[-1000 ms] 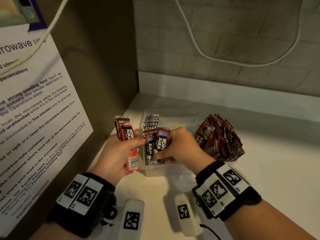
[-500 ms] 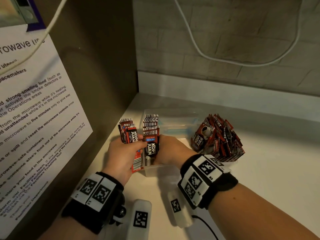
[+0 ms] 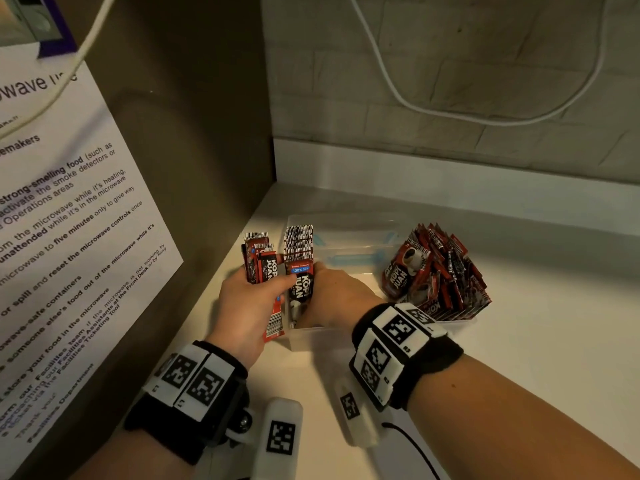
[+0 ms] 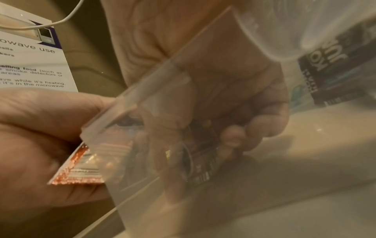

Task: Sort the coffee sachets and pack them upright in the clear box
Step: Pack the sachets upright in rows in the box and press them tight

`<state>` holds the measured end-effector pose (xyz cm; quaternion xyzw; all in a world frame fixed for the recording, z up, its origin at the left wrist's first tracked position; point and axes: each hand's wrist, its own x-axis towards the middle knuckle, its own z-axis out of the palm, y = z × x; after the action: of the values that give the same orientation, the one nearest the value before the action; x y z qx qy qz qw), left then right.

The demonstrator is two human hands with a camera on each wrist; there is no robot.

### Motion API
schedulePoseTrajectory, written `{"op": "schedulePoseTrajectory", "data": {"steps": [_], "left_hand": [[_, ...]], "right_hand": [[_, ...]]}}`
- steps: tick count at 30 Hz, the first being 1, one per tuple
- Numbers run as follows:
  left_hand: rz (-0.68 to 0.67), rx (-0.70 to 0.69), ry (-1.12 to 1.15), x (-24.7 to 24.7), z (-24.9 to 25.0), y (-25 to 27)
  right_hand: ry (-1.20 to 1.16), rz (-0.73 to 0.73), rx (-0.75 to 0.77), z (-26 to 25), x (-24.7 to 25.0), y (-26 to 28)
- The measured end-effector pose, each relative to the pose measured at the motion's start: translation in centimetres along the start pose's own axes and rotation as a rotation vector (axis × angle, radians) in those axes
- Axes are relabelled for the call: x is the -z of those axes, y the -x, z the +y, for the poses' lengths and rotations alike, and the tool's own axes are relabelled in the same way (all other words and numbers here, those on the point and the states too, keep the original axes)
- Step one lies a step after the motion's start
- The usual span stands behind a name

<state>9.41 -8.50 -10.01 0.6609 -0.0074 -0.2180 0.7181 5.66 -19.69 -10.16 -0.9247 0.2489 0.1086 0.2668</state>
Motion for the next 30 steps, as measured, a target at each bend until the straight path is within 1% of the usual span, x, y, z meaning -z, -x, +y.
{"op": "schedulePoseTrajectory", "data": {"steps": [10, 13, 16, 18, 21, 22, 23, 24, 26, 28, 30], "left_hand": [[-0.08, -0.014, 0.04, 0.9, 0.6, 0.1], [-0.041, -0.017, 0.061, 1.3, 1.1, -0.3], [0.001, 0.033, 0.159, 1.9, 2.0, -0.8], [-0.011, 0.057, 0.246, 2.2, 2.7, -0.9], [-0.047, 0.03, 0.304, 2.2, 3.4, -0.6], [-0.049, 0.019, 0.307, 2.1, 3.6, -0.2], [-0.059, 0.007, 0.311, 1.9, 3.8, 0.1], [-0.084, -0.005, 0.316, 1.5, 4.0, 0.6], [-0.158, -0.027, 0.311, 0.7, 4.2, 1.3], [-0.198, -0.04, 0.276, -0.3, 4.3, 1.8], [-0.199, -0.065, 0.234, -1.1, 4.2, 1.9]], "right_hand": [[-0.129, -0.069, -0.014, 0.3, 0.7, 0.3], [-0.164, -0.085, -0.016, 0.5, 1.6, 1.0], [-0.201, -0.076, -0.02, 0.5, 3.2, 2.3], [-0.268, 0.003, -0.017, 0.3, 4.2, 3.3], [-0.333, 0.249, 0.023, -0.1, 5.5, 4.3], [-0.36, 0.301, 0.044, -0.3, 5.9, 4.5], [-0.41, 0.314, 0.069, -0.5, 6.2, 4.7], [-0.491, 0.29, 0.098, -0.7, 6.4, 4.9], [-0.681, 0.17, 0.137, -1.2, 6.5, 5.5], [-0.808, 0.069, 0.18, -1.5, 6.3, 6.0], [-0.854, 0.054, 0.213, -1.4, 5.9, 6.2]]}}
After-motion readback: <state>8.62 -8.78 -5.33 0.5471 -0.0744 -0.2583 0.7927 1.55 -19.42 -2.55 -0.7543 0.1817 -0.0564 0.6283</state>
